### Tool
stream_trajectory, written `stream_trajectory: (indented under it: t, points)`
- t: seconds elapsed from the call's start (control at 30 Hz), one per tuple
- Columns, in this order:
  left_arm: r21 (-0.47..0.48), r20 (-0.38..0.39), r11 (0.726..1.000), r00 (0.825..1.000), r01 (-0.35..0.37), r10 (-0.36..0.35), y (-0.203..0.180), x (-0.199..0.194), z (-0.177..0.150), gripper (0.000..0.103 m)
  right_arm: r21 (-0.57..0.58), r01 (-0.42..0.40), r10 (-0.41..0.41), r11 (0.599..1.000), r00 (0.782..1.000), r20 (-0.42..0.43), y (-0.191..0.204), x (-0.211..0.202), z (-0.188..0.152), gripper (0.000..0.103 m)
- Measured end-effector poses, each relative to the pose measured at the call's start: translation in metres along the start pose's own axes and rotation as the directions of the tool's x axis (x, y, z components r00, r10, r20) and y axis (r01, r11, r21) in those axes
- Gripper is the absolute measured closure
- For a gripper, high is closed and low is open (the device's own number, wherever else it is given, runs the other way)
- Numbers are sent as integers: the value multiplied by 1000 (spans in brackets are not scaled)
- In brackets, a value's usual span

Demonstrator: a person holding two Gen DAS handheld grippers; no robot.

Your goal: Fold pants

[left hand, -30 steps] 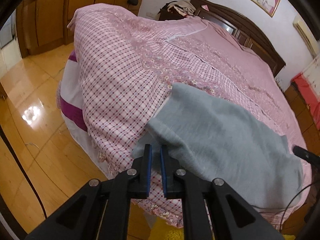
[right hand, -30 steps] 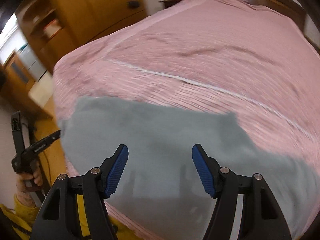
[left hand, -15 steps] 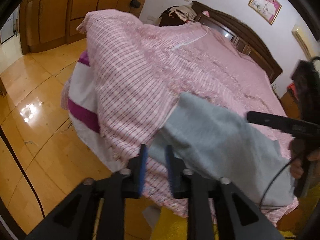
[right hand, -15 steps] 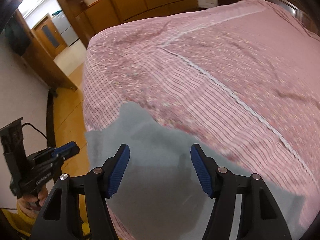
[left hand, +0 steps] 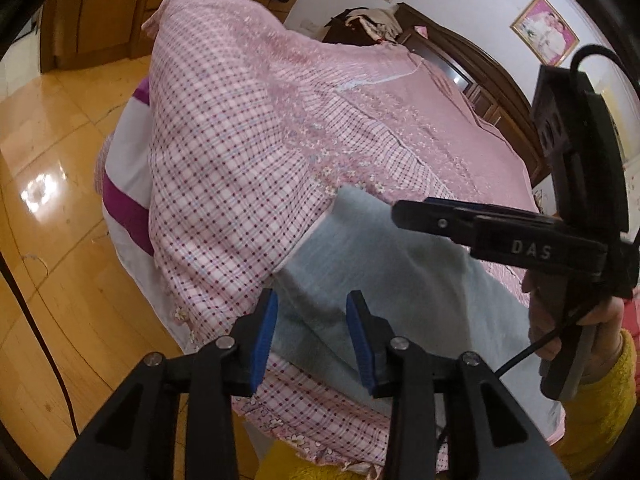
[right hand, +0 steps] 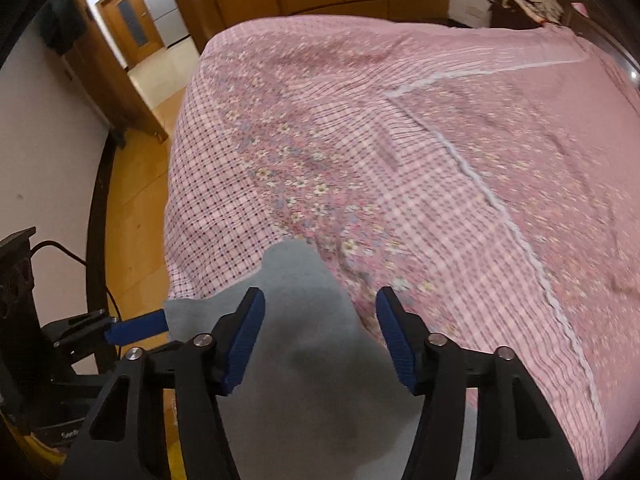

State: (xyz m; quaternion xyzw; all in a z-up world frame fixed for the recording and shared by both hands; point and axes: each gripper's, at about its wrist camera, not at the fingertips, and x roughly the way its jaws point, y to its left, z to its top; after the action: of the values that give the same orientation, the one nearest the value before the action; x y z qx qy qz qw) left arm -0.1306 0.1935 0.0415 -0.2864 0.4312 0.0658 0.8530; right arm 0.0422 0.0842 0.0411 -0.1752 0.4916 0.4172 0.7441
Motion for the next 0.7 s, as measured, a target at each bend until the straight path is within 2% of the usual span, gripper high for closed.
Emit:
stream_trajectory:
  t: [0.1,0.2,0.3,0.33,0.37,0.4,0.43,0.47,0.7]
  points:
    - [-36,-9,999,1000,-5,4,4,4,1,66,-19,5,-6,1000,1000,-15,2,11,3,46]
    - [-67,-21,998,1000,-13,12,9,8,2,66,-23,16,-16,1000,999,-34,2,21,6,53]
    - [-81,-23,997,1000,-6,4,9,11,2,66,-31,11,-12,999,999,-45,3,27,7,64]
    - [-82,-24,997,1000,-2,0,9,12,2,66,-36,12,-14,999,999,-40,4,28,7,72]
    - [-82,-24,997,1000,-1,-1,9,12,2,69,-44,14,-15,999,999,-28,5,27,7,83]
    - [-78,-23,997,1000,6,-8,9,13,1,76,-51,16,-16,999,1000,-14,6,25,7,87]
    - [-70,-25,997,1000,10,-11,8,13,1,93,-51,9,-9,999,1000,0,7,22,6,91]
    - [-65,-25,998,1000,12,-14,8,14,1,98,-49,2,-2,999,1000,9,8,22,7,93]
    - [-11,89,999,995,45,-44,-2,-23,-2,101,-79,-12,20,997,995,96,17,-9,8,93]
